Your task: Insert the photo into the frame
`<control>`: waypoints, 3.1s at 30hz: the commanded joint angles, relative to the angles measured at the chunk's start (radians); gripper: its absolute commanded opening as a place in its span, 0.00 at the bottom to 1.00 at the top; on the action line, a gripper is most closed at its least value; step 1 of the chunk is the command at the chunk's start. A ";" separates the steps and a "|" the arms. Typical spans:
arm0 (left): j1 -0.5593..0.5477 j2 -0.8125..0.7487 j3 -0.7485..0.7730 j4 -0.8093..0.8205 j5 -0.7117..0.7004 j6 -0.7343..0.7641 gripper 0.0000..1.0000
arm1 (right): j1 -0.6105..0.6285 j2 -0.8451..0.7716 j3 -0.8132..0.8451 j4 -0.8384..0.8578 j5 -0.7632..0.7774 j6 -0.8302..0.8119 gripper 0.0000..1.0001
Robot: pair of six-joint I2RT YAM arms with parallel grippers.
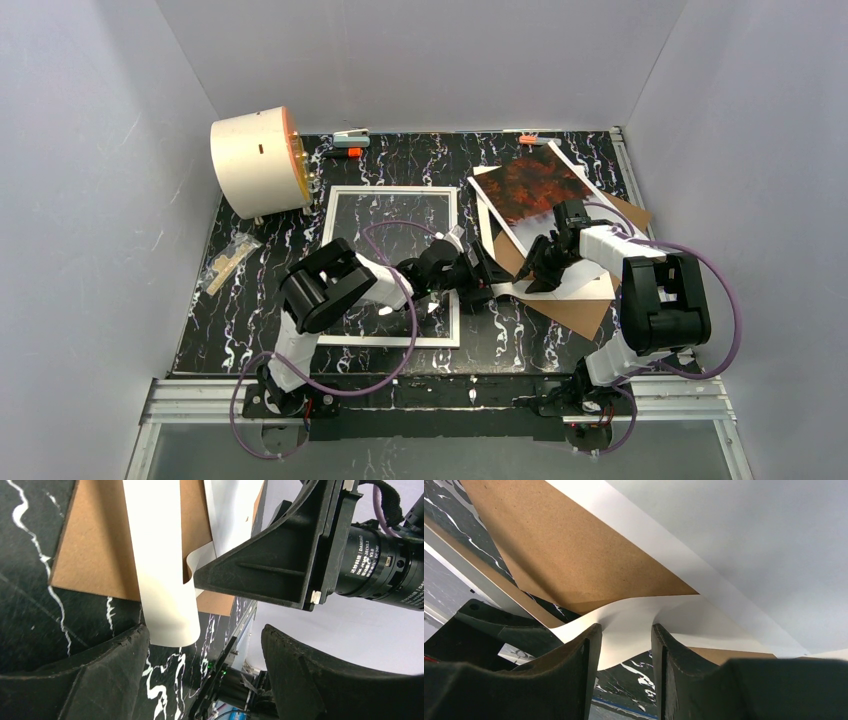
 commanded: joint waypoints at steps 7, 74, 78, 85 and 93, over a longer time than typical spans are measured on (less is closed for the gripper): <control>-0.003 0.044 0.026 0.197 -0.025 -0.125 0.79 | 0.029 0.112 -0.099 0.041 0.002 -0.005 0.49; 0.018 -0.122 1.161 -1.969 -0.501 0.698 0.00 | -0.072 -0.038 0.121 -0.049 0.175 0.000 0.56; 0.024 -0.162 1.166 -1.938 -0.452 0.741 0.00 | -0.084 -0.103 0.147 -0.037 0.088 0.007 0.62; 0.031 -0.206 1.204 -1.900 -0.482 0.745 0.00 | -0.086 -0.197 0.186 -0.033 0.022 -0.003 0.71; 0.073 -0.238 1.375 -1.959 -0.589 0.818 0.00 | -0.086 -0.206 0.181 0.019 -0.115 -0.027 0.77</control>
